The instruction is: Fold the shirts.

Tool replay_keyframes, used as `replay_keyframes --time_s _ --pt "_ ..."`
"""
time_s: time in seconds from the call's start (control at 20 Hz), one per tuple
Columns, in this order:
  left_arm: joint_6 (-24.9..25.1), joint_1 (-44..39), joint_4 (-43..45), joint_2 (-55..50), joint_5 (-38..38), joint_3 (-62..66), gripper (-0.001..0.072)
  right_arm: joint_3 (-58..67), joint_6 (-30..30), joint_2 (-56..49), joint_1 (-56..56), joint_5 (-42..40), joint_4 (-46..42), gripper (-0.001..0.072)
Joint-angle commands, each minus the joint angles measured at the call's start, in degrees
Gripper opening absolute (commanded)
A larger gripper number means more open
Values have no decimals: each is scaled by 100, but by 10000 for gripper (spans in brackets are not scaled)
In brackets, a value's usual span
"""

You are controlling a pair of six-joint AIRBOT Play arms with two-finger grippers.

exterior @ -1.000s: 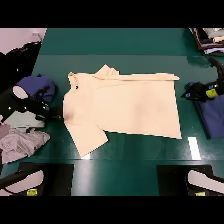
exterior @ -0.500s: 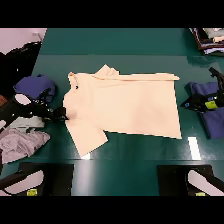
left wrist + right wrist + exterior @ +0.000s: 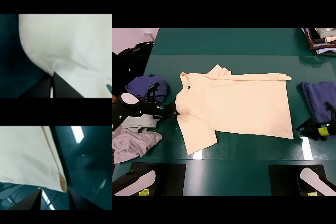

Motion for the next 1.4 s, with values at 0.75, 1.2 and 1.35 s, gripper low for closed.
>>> replay_keyframes --time_s 0.75,1.2,1.35 --pt "-11 4 37 584 -238 195 23 57 -212 787 820 -1027 352 17" --pt "-35 4 116 1989 -507 5080 23 5034 -210 1296 820 -1366 1709 16" --pt "-61 4 116 1989 -323 6999 23 6704 -197 1003 820 -1276 1705 17"
